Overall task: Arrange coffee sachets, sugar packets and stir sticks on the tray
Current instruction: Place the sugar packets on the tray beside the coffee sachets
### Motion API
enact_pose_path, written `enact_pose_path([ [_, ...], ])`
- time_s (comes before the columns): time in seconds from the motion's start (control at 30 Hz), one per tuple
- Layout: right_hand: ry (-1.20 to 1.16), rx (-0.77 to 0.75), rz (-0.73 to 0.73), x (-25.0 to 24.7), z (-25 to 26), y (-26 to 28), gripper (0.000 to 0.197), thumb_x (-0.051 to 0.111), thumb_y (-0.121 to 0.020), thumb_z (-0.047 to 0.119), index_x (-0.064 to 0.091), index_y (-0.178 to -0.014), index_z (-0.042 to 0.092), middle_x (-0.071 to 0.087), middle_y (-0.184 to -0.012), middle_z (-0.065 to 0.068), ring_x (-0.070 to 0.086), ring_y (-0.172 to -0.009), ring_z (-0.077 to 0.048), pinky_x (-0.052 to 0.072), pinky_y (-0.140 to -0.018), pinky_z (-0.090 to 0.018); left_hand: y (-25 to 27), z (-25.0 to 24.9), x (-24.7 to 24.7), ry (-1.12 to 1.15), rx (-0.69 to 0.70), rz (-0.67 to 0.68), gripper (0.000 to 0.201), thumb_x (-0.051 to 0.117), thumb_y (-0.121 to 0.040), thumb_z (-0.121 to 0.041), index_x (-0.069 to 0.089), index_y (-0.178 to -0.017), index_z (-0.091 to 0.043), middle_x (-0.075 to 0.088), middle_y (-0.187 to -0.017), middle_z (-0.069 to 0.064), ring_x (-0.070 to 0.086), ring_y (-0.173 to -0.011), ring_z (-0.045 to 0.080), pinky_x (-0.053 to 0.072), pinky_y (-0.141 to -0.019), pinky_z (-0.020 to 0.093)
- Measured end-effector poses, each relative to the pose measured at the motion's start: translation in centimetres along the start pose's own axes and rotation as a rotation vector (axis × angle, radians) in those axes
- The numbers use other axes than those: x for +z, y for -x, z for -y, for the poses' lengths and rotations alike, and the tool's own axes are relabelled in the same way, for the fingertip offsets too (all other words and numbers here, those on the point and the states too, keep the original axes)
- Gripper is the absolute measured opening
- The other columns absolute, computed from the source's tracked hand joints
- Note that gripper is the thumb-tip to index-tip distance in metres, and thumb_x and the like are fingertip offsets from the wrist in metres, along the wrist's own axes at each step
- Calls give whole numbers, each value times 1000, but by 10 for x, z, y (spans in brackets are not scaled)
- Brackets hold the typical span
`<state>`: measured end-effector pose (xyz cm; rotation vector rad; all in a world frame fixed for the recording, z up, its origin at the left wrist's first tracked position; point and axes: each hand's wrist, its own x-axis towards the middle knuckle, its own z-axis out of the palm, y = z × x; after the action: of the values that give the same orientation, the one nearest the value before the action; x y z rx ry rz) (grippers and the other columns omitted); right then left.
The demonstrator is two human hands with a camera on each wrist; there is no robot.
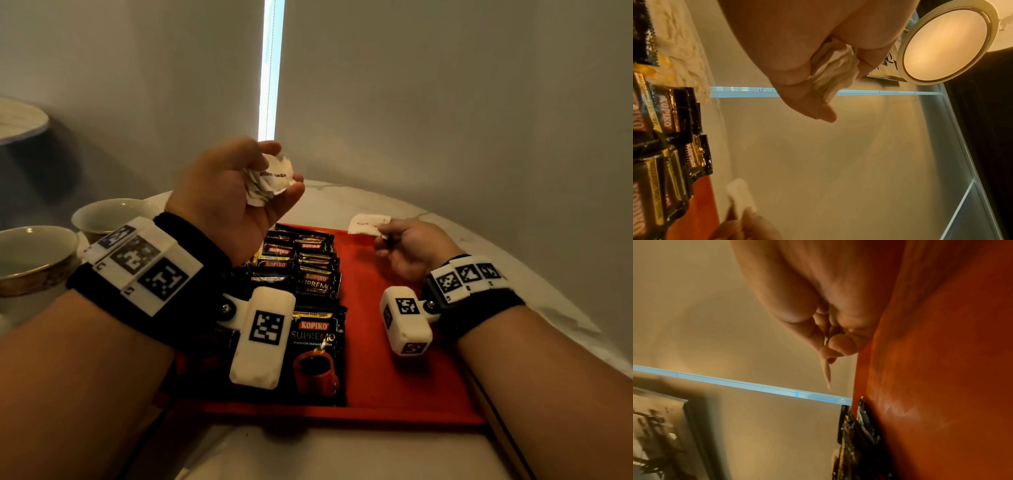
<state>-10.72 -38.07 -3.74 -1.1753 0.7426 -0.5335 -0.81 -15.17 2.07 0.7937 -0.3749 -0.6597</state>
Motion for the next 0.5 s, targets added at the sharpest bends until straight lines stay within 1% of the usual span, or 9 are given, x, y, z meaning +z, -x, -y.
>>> enact_pose_path([
  [0.03, 31, 41, 25, -1, -3, 0, 18, 42, -101, 1, 54, -115, 2, 57, -83, -9, 47, -58, -10, 37, -41, -17, 0, 0, 0, 1, 0, 6, 20, 43, -94, -7, 63, -95, -6, 55, -116, 19, 65, -90, 30, 58, -61, 26],
  [0.1, 93, 109, 68, -2, -6, 2, 17, 41, -102, 0, 57, -105, 4, 59, -87, -9, 50, -62, -10, 39, -47, -17, 1, 1, 0, -1, 1, 16, 20, 43, -95, -8, 63, -96, -6, 56, -117, 19, 65, -90, 30, 58, -61, 26],
  [0.17, 134, 138, 82, -4, -8, 3, 15, 43, -102, 0, 56, -100, 6, 60, -94, -12, 56, -67, -12, 43, -48, -17, 1, 2, 0, -8, -4, 21, 21, 42, -95, -8, 63, -96, -6, 56, -117, 18, 65, -91, 30, 58, -61, 26],
  [0.23, 165, 124, 61, -5, -8, 3, 10, 46, -101, 2, 56, -101, 5, 62, -100, -15, 60, -70, -15, 47, -47, -17, 1, 3, 0, -18, -12, 20, 21, 42, -95, -8, 63, -97, -6, 55, -120, 19, 66, -93, 31, 58, -61, 26],
  [0.3, 211, 92, 40, -6, -8, 3, 9, 49, -101, 5, 57, -101, 4, 65, -98, -15, 60, -70, -16, 48, -49, -18, 1, 5, 0, -24, -19, 17, 21, 43, -95, -7, 63, -102, -6, 55, -122, 21, 66, -95, 32, 59, -63, 26],
  [0.4, 250, 65, 38, -6, -9, 3, 11, 50, -101, 9, 58, -105, 3, 68, -94, -15, 60, -68, -17, 49, -49, -20, 0, 6, 1, -18, -25, 19, 22, 42, -96, -6, 61, -106, -6, 55, -122, 22, 67, -95, 33, 60, -66, 28],
  [0.47, 260, 55, 21, -5, -10, 1, 16, 52, -100, 11, 59, -112, 3, 69, -99, -17, 61, -66, -18, 51, -47, -22, 0, 7, 1, -20, -23, 23, 21, 41, -97, -6, 60, -106, -6, 55, -122, 22, 68, -94, 34, 61, -67, 28],
  [0.5, 271, 47, 7, -5, -10, 1, 17, 53, -100, 11, 59, -112, 3, 69, -101, -17, 62, -65, -18, 51, -47, -22, -1, 7, 1, -22, -23, 24, 21, 41, -97, -6, 60, -106, -6, 55, -124, 22, 68, -95, 34, 61, -67, 28],
])
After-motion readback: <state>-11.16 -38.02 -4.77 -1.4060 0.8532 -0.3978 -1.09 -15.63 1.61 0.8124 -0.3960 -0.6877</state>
